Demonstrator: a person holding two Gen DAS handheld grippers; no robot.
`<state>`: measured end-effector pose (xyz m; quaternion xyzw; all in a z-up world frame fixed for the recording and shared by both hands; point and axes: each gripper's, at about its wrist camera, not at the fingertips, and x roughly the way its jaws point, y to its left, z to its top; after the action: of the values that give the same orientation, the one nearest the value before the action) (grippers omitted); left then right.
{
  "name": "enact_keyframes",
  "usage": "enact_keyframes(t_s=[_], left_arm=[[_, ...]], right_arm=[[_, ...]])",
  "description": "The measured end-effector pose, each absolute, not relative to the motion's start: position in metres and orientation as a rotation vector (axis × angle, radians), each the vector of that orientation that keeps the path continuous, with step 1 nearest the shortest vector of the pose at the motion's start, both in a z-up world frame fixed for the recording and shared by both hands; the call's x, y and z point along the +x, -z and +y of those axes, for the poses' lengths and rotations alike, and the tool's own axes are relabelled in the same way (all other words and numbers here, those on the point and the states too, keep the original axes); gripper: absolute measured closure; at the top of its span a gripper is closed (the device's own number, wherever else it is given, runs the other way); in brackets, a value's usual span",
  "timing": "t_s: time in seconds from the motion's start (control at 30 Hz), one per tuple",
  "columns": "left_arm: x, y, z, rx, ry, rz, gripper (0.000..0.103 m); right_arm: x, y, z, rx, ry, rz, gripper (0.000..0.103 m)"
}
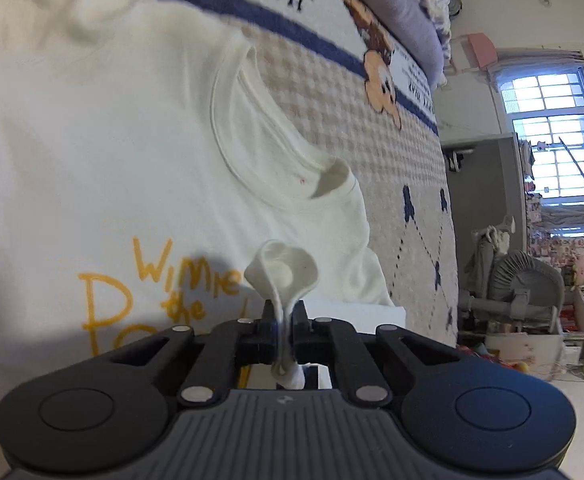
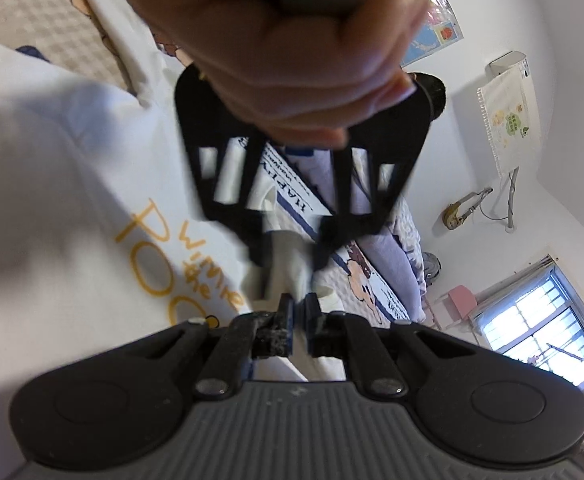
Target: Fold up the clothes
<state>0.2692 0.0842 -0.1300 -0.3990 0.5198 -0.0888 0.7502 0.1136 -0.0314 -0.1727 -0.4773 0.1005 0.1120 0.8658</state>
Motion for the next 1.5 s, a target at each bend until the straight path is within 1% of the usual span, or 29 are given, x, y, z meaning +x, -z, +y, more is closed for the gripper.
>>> enact_keyframes(t_s=[0.03, 0.07, 0.1, 0.13, 0.27, 0.3, 0.37, 0.6, 0.8, 0.93, 0.97, 1.03, 1.07, 1.13, 1.2, 1.3, 1.43, 1.5], left_arm=[[0.268, 0.123, 0.085, -0.842, 0.187, 1.101, 0.098], [0.267, 0.116, 0.086, -0.822, 0.186, 1.07, 0.098], [0.266, 0.108, 0.088, -0.806, 0.188, 1.035, 0.098], [0.266, 0.099, 0.091, -0.794, 0.19, 1.003, 0.098], [0.271, 0.07, 0.098, -0.744, 0.19, 0.927, 0.098], [0.273, 0.063, 0.101, -0.736, 0.188, 0.91, 0.098], [0.275, 0.05, 0.108, -0.72, 0.188, 0.88, 0.098], [0.28, 0.027, 0.139, -0.676, 0.148, 0.817, 0.098], [0.281, 0.039, 0.17, -0.657, 0.084, 0.812, 0.098], [0.277, 0.058, 0.191, -0.669, 0.055, 0.8, 0.098], [0.275, 0.062, 0.195, -0.67, 0.051, 0.792, 0.098], [0.27, 0.072, 0.203, -0.671, 0.057, 0.776, 0.098], [0.268, 0.077, 0.207, -0.67, 0.062, 0.767, 0.098], [0.263, 0.088, 0.214, -0.664, 0.055, 0.767, 0.098], [0.259, 0.102, 0.222, -0.672, 0.04, 0.792, 0.097], [0.255, 0.121, 0.231, -0.683, 0.03, 0.83, 0.096], [0.249, 0.137, 0.238, -0.697, 0.022, 0.852, 0.094], [0.247, 0.144, 0.242, -0.701, 0.022, 0.862, 0.09]], right_arm=[[0.113, 0.173, -0.031, -1.003, -0.233, 0.205, 0.09], [0.113, 0.174, -0.031, -1.006, -0.222, 0.202, 0.078], [0.114, 0.174, -0.032, -1.002, -0.201, 0.199, 0.061], [0.116, 0.175, -0.034, -0.991, -0.186, 0.201, 0.055], [0.128, 0.173, -0.048, -0.918, -0.037, 0.208, 0.037], [0.13, 0.173, -0.052, -0.895, -0.003, 0.215, 0.034], [0.136, 0.173, -0.061, -0.849, 0.044, 0.249, 0.031], [0.155, 0.174, -0.098, -0.714, 0.125, 0.382, 0.031], [0.174, 0.186, -0.106, -0.662, 0.136, 0.441, 0.032], [0.183, 0.194, -0.096, -0.703, 0.109, 0.433, 0.032], [0.183, 0.196, -0.094, -0.717, 0.101, 0.426, 0.034], [0.18, 0.2, -0.09, -0.755, 0.089, 0.411, 0.043], [0.18, 0.202, -0.089, -0.772, 0.094, 0.414, 0.052], [0.186, 0.195, -0.092, -0.77, 0.104, 0.442, 0.058], [0.184, 0.194, -0.096, -0.747, 0.073, 0.471, 0.056], [0.18, 0.188, -0.1, -0.751, 0.031, 0.5, 0.047], [0.172, 0.173, -0.116, -0.695, -0.067, 0.563, 0.046], [0.168, 0.162, -0.125, -0.674, -0.117, 0.586, 0.046]])
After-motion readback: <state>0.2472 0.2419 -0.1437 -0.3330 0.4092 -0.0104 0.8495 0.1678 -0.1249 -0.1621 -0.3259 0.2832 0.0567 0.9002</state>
